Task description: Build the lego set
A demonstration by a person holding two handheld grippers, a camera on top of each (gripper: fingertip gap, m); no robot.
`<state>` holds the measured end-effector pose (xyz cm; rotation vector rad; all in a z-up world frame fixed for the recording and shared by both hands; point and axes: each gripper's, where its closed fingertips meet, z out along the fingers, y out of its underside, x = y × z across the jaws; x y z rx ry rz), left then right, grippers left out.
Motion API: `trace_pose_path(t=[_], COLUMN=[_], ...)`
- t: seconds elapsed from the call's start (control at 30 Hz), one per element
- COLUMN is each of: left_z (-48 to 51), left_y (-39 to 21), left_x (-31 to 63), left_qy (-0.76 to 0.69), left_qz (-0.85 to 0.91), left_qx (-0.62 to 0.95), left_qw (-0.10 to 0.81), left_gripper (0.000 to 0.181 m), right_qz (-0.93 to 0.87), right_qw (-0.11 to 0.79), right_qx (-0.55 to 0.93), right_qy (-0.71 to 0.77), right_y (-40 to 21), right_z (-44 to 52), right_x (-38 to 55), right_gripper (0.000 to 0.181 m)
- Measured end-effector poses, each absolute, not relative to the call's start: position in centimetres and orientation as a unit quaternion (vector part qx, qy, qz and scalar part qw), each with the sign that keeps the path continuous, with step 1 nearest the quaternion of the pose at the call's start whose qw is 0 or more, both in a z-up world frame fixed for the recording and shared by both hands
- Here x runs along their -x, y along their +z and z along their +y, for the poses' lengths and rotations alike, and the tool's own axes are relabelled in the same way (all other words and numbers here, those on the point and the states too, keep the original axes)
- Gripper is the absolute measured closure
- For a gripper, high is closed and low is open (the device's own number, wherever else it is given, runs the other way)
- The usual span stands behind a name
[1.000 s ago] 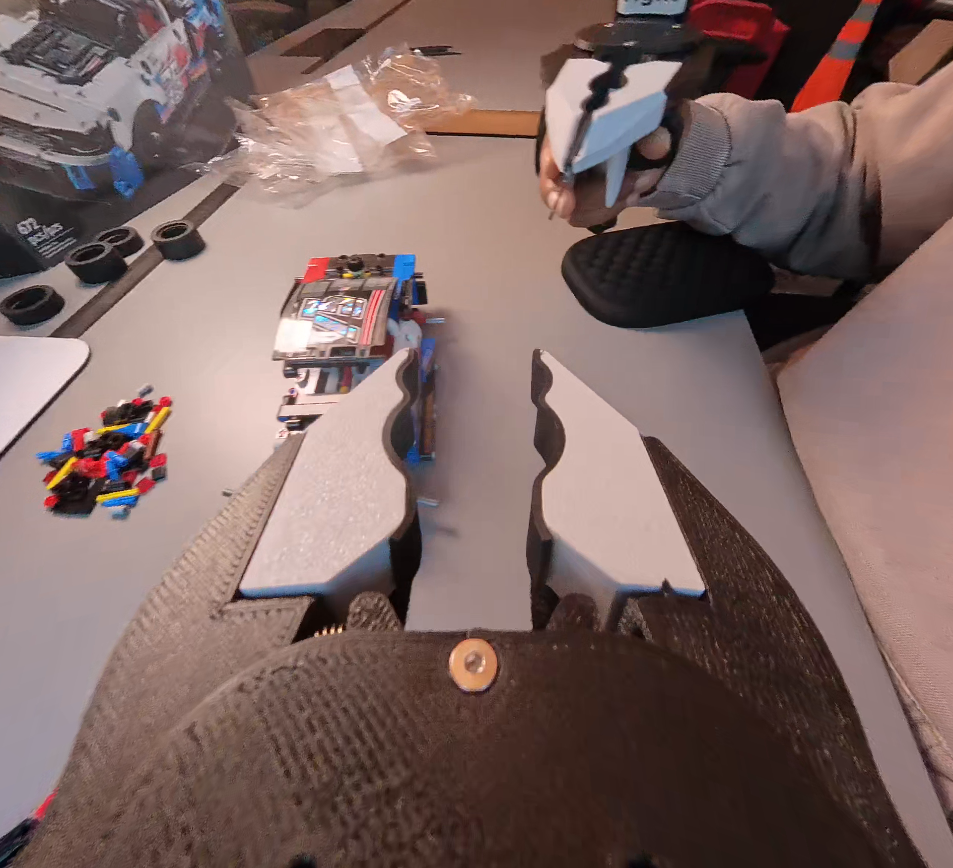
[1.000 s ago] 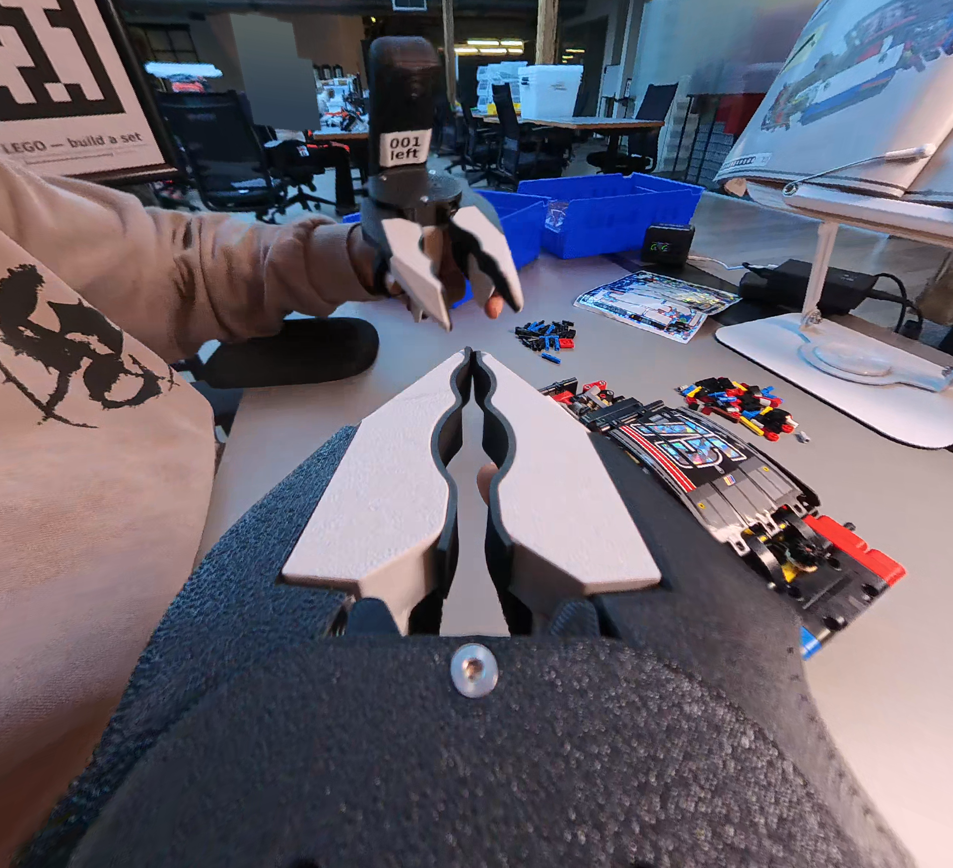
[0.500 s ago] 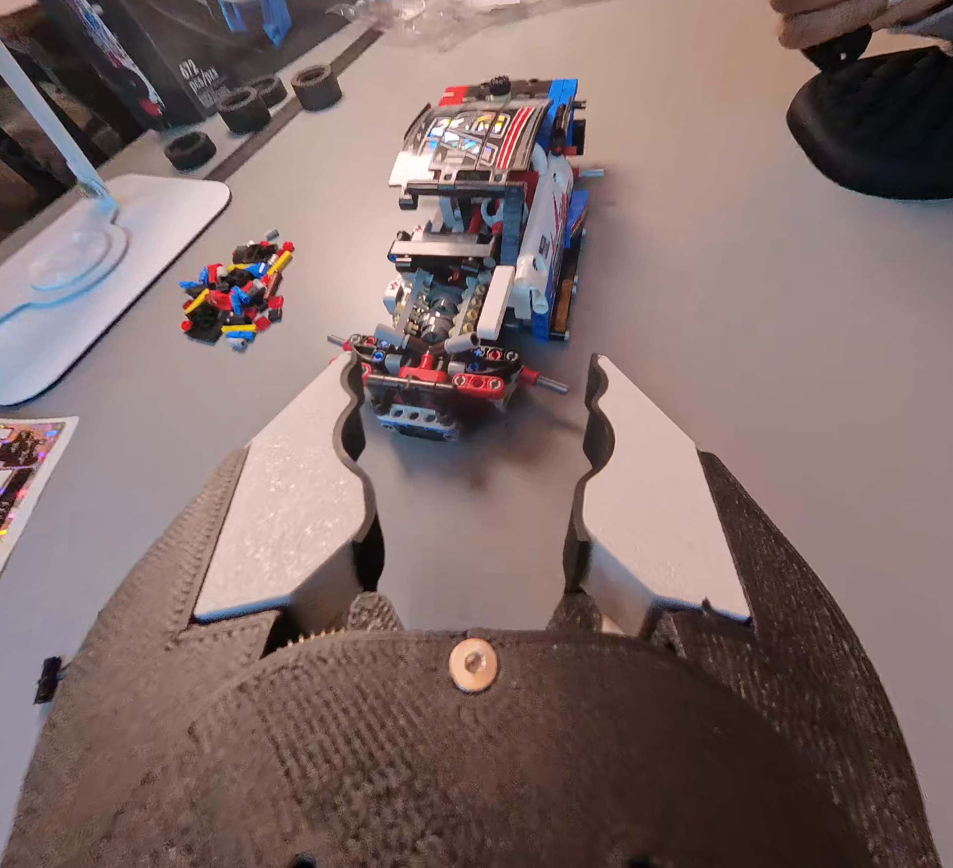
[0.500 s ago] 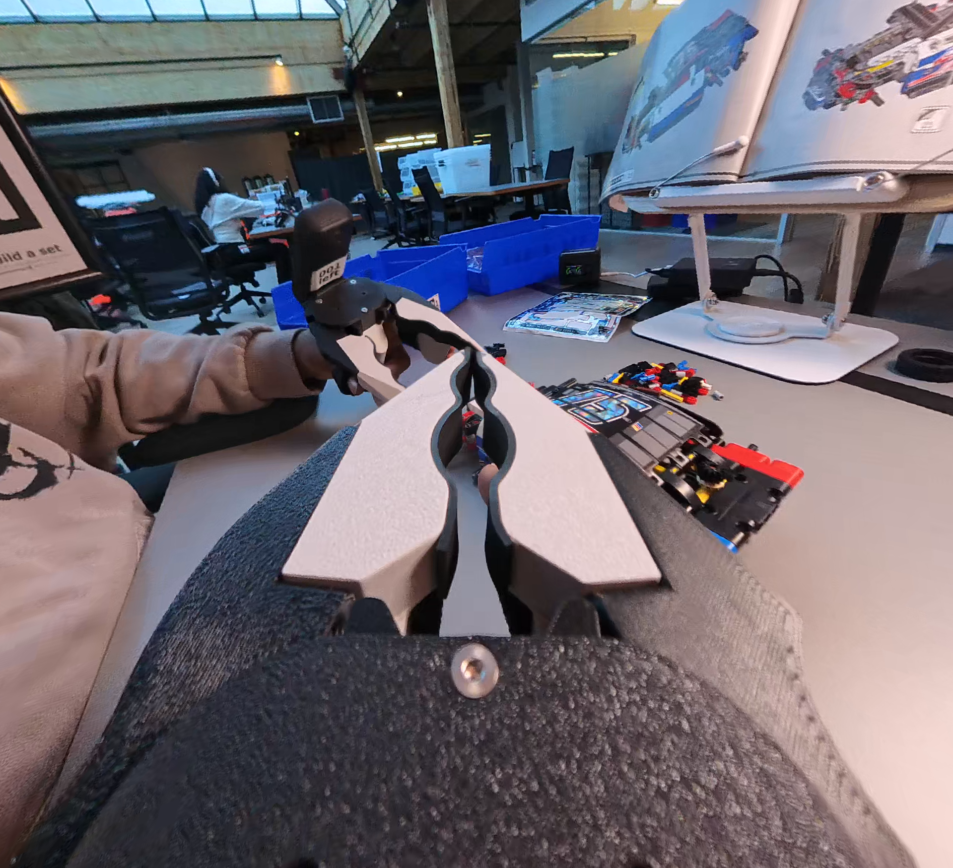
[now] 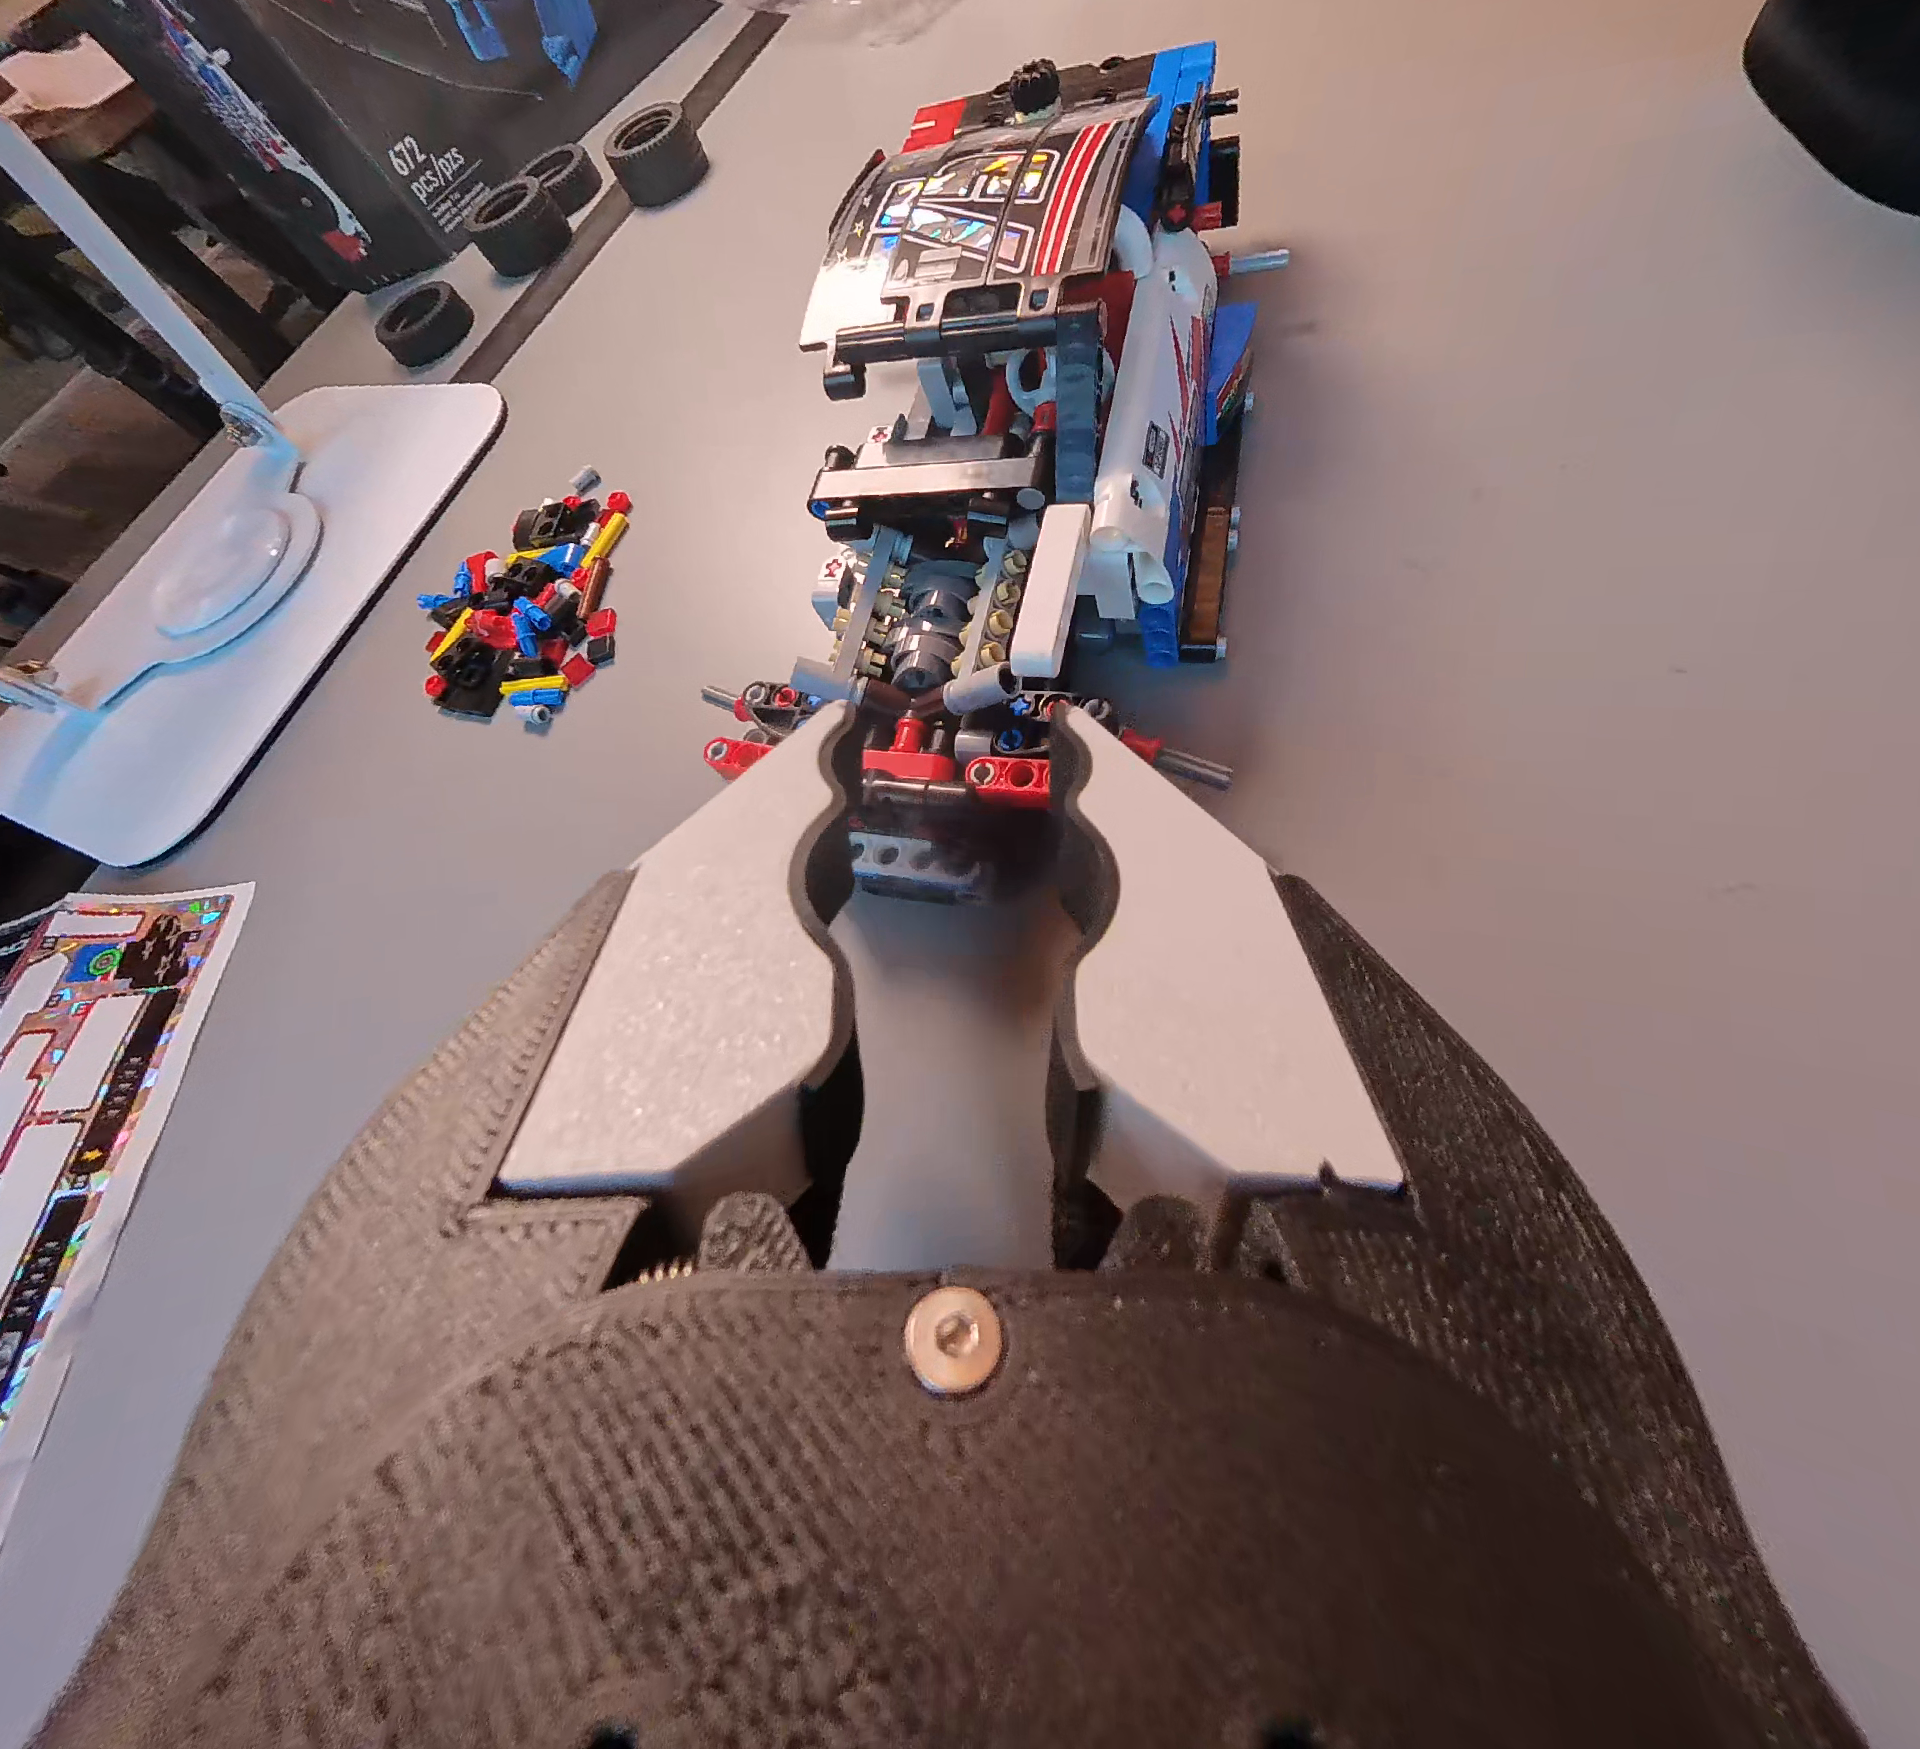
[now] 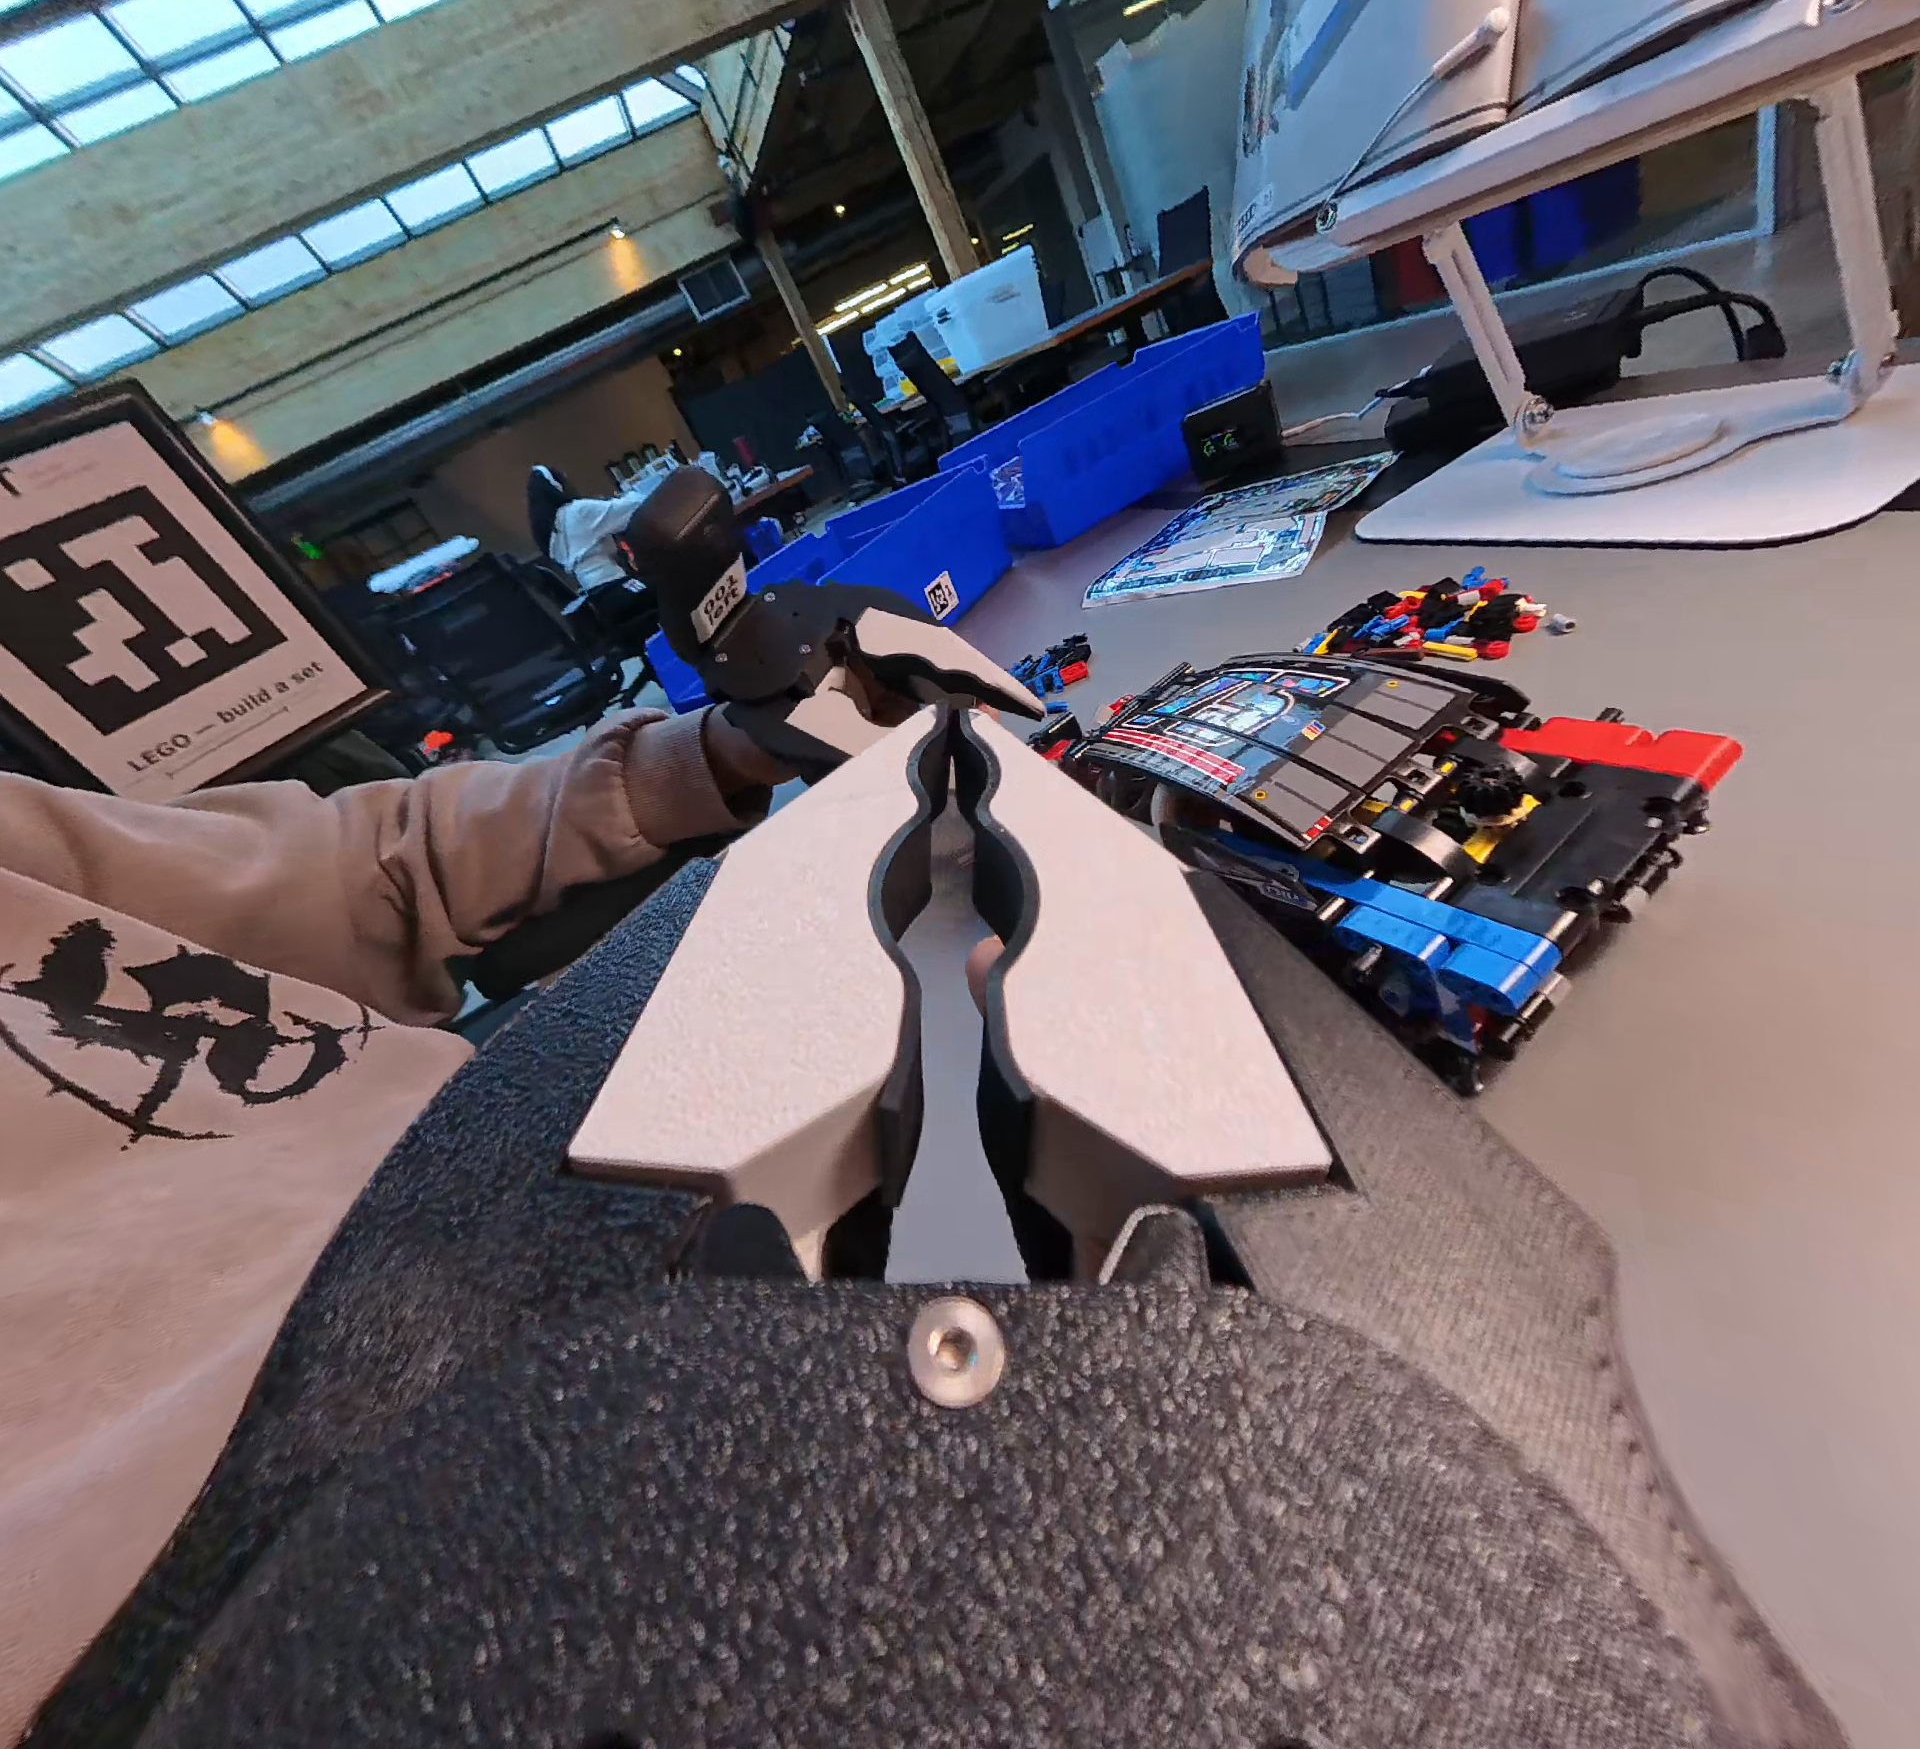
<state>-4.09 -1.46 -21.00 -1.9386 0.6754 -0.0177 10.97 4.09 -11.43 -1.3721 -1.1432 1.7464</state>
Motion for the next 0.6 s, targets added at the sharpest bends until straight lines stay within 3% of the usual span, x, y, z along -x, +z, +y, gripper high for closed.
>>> trace_pose_path(t=[0.1, 0.33, 0.47, 0.6], left_z=[-1.5, -1.9, -2.3, -2.2], left_y=[-21.1, -18.9, -20.1, -21.4], left_x=[4.6, 4.0, 3.3, 3.7], left_qy=[0.007, -0.031, -0.029, 0.011], left_qz=[0.278, 0.26, 0.282, 0.304], left_qx=[0.809, 0.785, 0.792, 0.798], left_qw=[0.517, 0.561, 0.54, 0.52], left_gripper=[0.155, 0.149, 0.124, 0.119], right_qz=[-0.407, -0.362, -0.372, -0.385], right_qw=[0.277, 0.212, 0.226, 0.263], right_qx=[0.529, 0.547, 0.552, 0.564], right_qy=[0.691, 0.724, 0.712, 0.682], right_y=[-11.3, -11.5, -11.8, -12.4], right_z=[4.0, 4.2, 4.4, 5.3], right_x=[-11.0, -10.9, -10.9, -10.8], right_gripper=[0.181, 0.181, 0.181, 0.181])
